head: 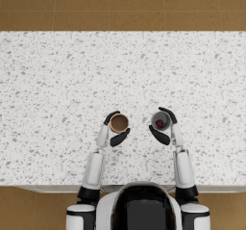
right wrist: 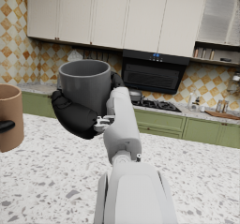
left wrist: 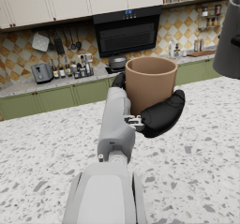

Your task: Pick up two cups and pour the berry on the right into the cup on the left

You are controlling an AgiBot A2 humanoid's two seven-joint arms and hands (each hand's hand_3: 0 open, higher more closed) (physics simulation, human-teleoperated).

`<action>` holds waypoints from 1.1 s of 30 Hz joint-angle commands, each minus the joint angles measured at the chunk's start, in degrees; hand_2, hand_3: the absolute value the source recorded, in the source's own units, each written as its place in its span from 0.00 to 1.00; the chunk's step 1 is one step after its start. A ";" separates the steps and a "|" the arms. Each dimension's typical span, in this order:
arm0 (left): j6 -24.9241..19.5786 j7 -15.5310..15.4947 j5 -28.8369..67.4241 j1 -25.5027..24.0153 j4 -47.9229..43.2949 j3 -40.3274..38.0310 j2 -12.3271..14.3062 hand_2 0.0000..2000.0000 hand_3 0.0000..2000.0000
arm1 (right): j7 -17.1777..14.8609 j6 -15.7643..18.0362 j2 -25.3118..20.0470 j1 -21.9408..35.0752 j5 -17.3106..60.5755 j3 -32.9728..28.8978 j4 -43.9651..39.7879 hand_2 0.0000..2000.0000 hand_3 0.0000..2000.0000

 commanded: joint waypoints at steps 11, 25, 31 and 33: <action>-0.40 -0.01 3.21 5.19 4.62 3.28 2.48 1.00 0.64 | 0.07 0.52 -5.11 13.06 20.01 4.79 -5.08 1.00 0.64; -0.55 -0.02 3.28 5.17 5.60 3.59 2.88 1.00 0.64 | 0.16 0.81 -6.50 14.30 45.68 8.38 -3.00 1.00 0.64; -0.32 -0.03 3.29 5.40 6.22 3.15 3.11 1.00 0.64 | 0.21 0.75 -1.79 16.44 56.66 13.48 -2.09 1.00 0.64; -0.31 -0.04 3.29 4.55 6.57 3.13 2.85 1.00 0.64 | 0.20 0.72 -0.94 16.52 60.41 14.39 -1.61 1.00 0.64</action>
